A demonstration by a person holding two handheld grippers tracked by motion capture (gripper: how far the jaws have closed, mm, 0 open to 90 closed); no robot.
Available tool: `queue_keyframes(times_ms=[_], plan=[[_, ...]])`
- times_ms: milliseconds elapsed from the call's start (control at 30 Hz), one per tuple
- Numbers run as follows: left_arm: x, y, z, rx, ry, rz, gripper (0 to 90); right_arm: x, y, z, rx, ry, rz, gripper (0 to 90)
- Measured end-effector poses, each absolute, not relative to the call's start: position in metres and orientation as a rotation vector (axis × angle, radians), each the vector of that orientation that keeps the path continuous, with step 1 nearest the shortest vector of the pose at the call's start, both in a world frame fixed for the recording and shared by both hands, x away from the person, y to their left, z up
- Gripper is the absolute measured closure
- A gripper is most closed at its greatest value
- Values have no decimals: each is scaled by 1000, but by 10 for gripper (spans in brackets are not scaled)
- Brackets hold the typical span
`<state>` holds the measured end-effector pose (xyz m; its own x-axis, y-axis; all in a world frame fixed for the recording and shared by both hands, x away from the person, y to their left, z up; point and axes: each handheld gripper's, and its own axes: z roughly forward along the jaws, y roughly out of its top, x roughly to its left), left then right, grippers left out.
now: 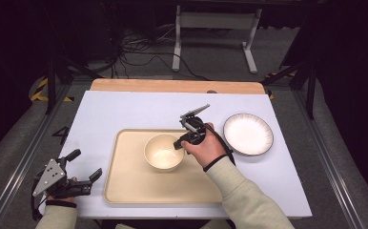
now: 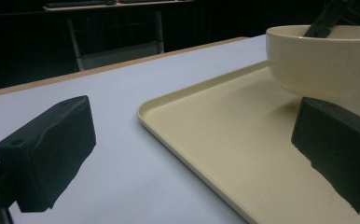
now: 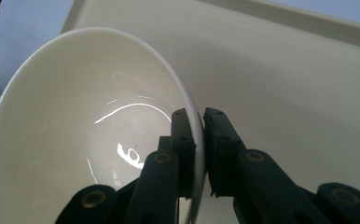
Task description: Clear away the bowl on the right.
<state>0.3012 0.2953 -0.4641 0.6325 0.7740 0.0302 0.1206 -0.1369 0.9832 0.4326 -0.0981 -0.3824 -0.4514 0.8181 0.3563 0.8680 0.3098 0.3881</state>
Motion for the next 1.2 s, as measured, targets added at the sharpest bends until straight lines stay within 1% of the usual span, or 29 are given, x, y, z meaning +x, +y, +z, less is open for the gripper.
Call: queue_keyframes(times_ms=[667,1200], plan=[[301,295,-464,1637,750,670,2,433,-94,-408,-1592,-2476,-786,825],[301,295,-464,1640,750,669,2,432,-96,-412,-1543,-2506,-814,813]])
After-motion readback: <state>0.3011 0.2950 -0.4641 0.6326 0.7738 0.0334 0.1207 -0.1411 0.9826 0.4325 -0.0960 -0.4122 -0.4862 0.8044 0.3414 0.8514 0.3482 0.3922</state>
